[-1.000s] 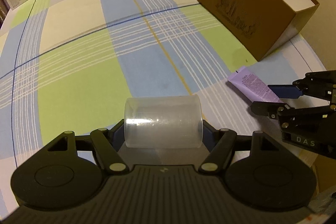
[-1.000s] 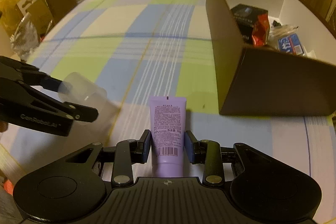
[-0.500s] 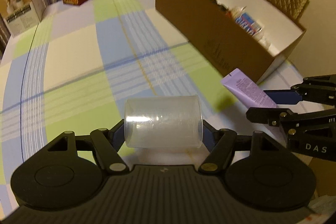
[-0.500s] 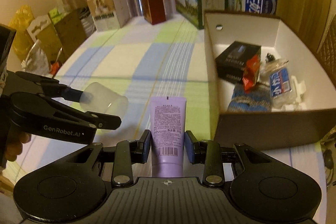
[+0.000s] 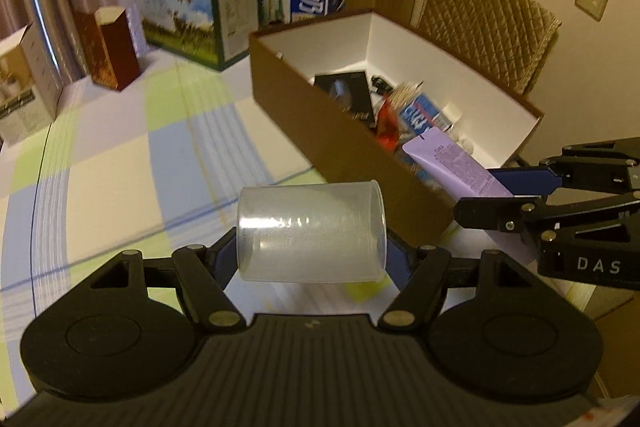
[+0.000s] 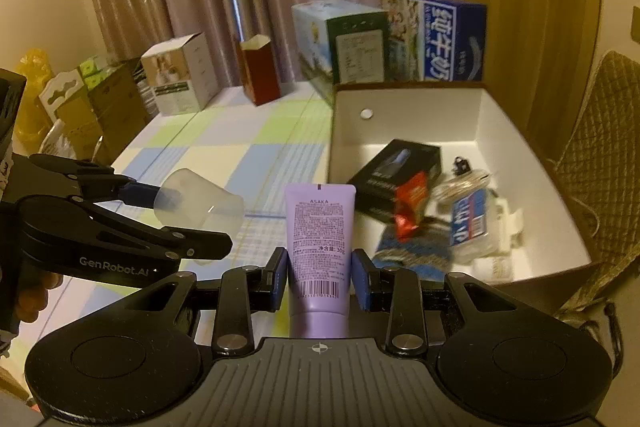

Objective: Organize objects
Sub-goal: 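Lower the tube into the box and open the right tool while the left tool releases the cup inside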

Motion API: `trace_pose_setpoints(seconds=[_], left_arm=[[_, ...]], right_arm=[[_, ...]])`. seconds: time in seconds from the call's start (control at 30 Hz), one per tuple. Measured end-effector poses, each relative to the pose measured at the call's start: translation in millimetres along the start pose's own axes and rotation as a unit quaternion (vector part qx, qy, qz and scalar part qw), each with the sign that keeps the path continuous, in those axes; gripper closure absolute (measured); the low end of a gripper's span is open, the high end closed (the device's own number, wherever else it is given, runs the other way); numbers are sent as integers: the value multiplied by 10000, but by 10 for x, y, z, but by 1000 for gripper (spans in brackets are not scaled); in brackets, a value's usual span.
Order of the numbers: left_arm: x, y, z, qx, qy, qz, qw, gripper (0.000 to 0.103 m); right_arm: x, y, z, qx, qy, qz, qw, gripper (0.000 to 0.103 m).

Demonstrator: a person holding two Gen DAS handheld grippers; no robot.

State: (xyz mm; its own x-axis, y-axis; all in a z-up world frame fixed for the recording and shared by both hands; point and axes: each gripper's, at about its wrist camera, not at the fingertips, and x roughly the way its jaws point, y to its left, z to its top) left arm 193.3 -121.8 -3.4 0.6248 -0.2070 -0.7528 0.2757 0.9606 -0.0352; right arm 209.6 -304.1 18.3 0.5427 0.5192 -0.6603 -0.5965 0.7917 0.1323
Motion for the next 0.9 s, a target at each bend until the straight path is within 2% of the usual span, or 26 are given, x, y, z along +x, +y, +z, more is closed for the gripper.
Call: trace_pose_setpoints(seconds=[0.5, 0.9], left_arm=[[238, -415, 528, 158, -291, -28, 9994, 34], [666, -608, 952, 166, -286, -68, 9994, 34]], right_arm=[[-47, -735, 316, 123, -327, -198, 9992, 72], [284, -1288, 544, 316, -230, -301, 9988, 72]])
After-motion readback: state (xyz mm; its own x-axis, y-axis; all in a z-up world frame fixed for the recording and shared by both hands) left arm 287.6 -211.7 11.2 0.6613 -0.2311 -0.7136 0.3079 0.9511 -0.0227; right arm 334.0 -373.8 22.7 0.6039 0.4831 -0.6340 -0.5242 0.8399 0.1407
